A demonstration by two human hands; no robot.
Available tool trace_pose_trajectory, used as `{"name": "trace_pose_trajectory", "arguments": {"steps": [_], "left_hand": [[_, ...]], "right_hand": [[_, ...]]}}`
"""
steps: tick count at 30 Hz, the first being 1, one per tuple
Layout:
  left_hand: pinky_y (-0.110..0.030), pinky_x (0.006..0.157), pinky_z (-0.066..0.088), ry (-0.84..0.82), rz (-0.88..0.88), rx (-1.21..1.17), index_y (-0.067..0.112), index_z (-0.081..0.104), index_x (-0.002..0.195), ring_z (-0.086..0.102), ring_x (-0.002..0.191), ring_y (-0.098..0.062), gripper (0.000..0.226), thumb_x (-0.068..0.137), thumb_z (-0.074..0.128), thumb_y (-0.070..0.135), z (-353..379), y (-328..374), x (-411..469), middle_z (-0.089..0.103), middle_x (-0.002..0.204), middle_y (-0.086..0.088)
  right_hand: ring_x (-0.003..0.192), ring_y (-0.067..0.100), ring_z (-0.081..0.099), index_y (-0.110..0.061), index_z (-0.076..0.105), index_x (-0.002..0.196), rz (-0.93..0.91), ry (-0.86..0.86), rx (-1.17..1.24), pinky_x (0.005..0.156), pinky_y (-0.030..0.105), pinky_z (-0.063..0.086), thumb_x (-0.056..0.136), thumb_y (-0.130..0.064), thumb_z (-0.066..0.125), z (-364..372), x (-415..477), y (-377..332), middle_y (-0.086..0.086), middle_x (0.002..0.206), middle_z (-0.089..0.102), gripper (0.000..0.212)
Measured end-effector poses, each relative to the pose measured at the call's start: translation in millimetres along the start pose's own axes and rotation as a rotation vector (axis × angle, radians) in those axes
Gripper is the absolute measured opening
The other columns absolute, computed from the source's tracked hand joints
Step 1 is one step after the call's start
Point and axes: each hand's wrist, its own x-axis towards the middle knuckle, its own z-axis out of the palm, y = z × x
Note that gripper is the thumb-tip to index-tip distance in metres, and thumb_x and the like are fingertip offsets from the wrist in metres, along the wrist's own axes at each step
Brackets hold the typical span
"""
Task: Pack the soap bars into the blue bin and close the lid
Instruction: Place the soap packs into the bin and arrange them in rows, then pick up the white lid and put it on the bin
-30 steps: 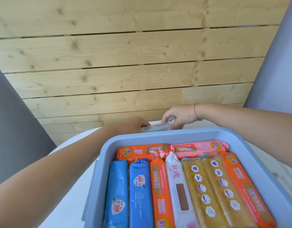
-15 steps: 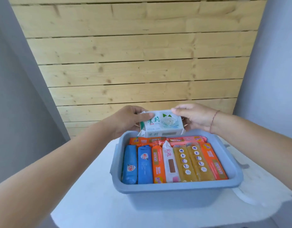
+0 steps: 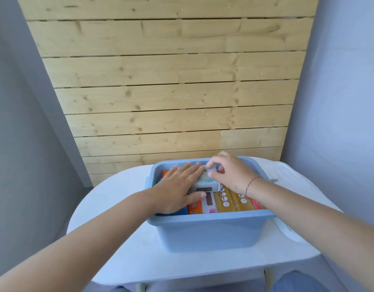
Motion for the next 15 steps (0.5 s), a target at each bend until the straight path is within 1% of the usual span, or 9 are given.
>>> {"name": "trace_pose_trajectory", "arguments": {"steps": [2, 5, 7, 8, 10, 12, 13, 14, 15], "left_hand": [[-0.03, 0.115, -0.011, -0.04, -0.003, -0.01, 0.026, -0.006, 0.151, -0.014, 0.147, -0.009, 0.074, 0.093, 0.024, 0.058, 2, -4, 0, -0.011, 0.161, 0.008], [-0.033, 0.119, -0.008, -0.07, -0.001, -0.044, 0.025, -0.005, 0.152, -0.013, 0.147, -0.008, 0.074, 0.093, 0.027, 0.057, -3, -4, 1, -0.01, 0.161, 0.008], [-0.033, 0.119, -0.007, -0.08, -0.001, -0.008, 0.025, -0.007, 0.152, -0.014, 0.147, -0.009, 0.077, 0.092, 0.028, 0.059, -3, -3, -1, -0.011, 0.161, 0.008], [-0.033, 0.119, -0.007, -0.087, -0.004, 0.022, 0.024, -0.008, 0.152, -0.014, 0.147, -0.009, 0.079, 0.092, 0.028, 0.06, -4, -3, -2, -0.012, 0.161, 0.007], [-0.035, 0.12, -0.006, -0.098, -0.019, 0.06, 0.024, -0.008, 0.152, -0.013, 0.147, -0.01, 0.081, 0.09, 0.027, 0.063, -4, -1, 0, -0.012, 0.161, 0.008], [-0.038, 0.12, -0.007, -0.074, -0.056, 0.051, 0.025, -0.004, 0.152, -0.011, 0.148, -0.011, 0.079, 0.09, 0.025, 0.064, -6, 3, 2, -0.007, 0.161, 0.009], [-0.04, 0.12, -0.007, -0.046, -0.071, 0.038, 0.026, 0.001, 0.152, -0.01, 0.148, -0.011, 0.077, 0.09, 0.024, 0.064, -7, 7, 4, -0.002, 0.161, 0.009], [-0.042, 0.12, -0.008, -0.012, -0.08, 0.027, 0.026, 0.005, 0.152, -0.009, 0.148, -0.012, 0.075, 0.091, 0.023, 0.063, -8, 11, 5, 0.002, 0.161, 0.009], [-0.042, 0.12, -0.007, 0.03, -0.078, 0.015, 0.025, 0.009, 0.152, -0.008, 0.148, -0.012, 0.073, 0.091, 0.024, 0.062, -9, 16, 7, 0.006, 0.161, 0.009]], "right_hand": [[0.092, 0.019, 0.056, -0.022, 0.063, 0.101, -0.012, -0.004, 0.047, 0.082, 0.029, 0.044, 0.089, -0.028, 0.059, 4, -2, 1, -0.008, 0.103, 0.043, 0.014], [0.095, 0.018, 0.057, -0.022, 0.062, 0.102, -0.002, 0.021, 0.037, 0.074, 0.024, 0.036, 0.089, -0.029, 0.057, 11, -1, 3, -0.006, 0.107, 0.044, 0.016], [0.1, 0.016, 0.057, -0.021, 0.065, 0.101, -0.012, -0.002, 0.094, 0.082, 0.024, 0.039, 0.088, -0.028, 0.06, 9, -1, 6, -0.004, 0.113, 0.049, 0.016], [0.101, 0.014, 0.057, -0.02, 0.068, 0.098, -0.025, 0.029, 0.151, 0.087, 0.023, 0.04, 0.086, -0.026, 0.062, 3, -1, 9, -0.002, 0.113, 0.053, 0.014], [0.097, 0.012, 0.057, -0.018, 0.071, 0.091, -0.002, 0.27, 0.245, 0.088, 0.021, 0.04, 0.085, -0.018, 0.062, -19, -1, 28, 0.0, 0.107, 0.06, 0.01], [0.094, 0.017, 0.062, -0.018, 0.07, 0.084, 0.167, 0.526, 0.313, 0.083, 0.022, 0.043, 0.085, -0.012, 0.057, -44, -1, 61, 0.003, 0.102, 0.067, 0.014], [0.097, 0.021, 0.063, -0.016, 0.069, 0.084, 0.284, 0.559, 0.283, 0.083, 0.024, 0.045, 0.085, -0.011, 0.054, -53, -2, 84, 0.005, 0.103, 0.069, 0.016], [0.103, 0.025, 0.063, -0.012, 0.069, 0.087, 0.406, 0.508, 0.216, 0.085, 0.027, 0.047, 0.084, -0.012, 0.054, -57, -5, 106, 0.007, 0.107, 0.07, 0.016], [0.11, 0.028, 0.06, -0.01, 0.069, 0.094, 0.517, 0.403, 0.142, 0.09, 0.031, 0.047, 0.084, -0.015, 0.056, -56, -9, 129, 0.009, 0.114, 0.068, 0.018]]}}
